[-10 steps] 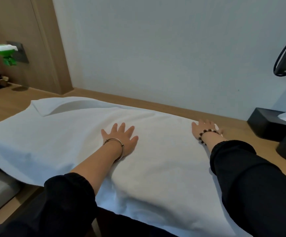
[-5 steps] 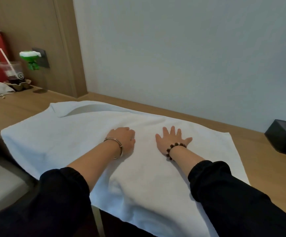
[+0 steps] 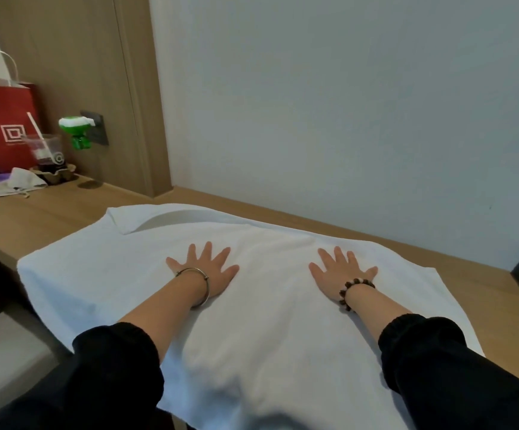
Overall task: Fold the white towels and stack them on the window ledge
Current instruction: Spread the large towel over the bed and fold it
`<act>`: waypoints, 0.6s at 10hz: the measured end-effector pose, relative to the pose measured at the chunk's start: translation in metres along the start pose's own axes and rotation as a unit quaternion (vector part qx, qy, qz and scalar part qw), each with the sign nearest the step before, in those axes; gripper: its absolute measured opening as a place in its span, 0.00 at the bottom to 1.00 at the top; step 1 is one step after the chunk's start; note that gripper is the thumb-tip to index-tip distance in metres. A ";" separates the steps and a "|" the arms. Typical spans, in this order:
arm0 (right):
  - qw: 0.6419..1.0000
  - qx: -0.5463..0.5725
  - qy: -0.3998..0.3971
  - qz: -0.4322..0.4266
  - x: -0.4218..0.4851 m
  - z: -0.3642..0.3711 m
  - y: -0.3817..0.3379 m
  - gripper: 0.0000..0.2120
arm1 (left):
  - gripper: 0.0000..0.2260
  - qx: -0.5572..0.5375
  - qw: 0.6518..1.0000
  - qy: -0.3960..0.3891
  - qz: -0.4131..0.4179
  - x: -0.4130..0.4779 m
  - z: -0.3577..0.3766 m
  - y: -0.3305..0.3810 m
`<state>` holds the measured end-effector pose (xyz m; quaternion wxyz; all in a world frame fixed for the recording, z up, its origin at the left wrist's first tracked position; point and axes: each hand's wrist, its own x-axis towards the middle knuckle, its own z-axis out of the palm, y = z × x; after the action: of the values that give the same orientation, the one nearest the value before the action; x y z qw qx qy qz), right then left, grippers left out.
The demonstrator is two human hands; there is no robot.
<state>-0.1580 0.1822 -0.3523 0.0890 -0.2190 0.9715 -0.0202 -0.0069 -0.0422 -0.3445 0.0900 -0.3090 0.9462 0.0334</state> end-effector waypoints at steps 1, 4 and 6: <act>1.000 -0.003 0.004 0.008 0.008 -0.002 0.009 0.30 | 0.28 0.002 1.000 0.001 0.001 0.005 0.000 0.013; 0.998 0.016 0.018 0.063 0.030 -0.009 0.040 0.30 | 0.28 -0.002 1.000 -0.003 0.016 0.031 -0.004 0.042; 0.992 0.017 0.026 0.125 0.043 -0.017 0.072 0.30 | 0.28 -0.001 0.999 -0.007 0.034 0.043 -0.007 0.053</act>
<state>-0.2297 0.2283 -0.3481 0.0689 -0.0939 0.9927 -0.0312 -0.0733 -0.0255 -0.3458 0.0948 -0.2767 0.9555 0.0392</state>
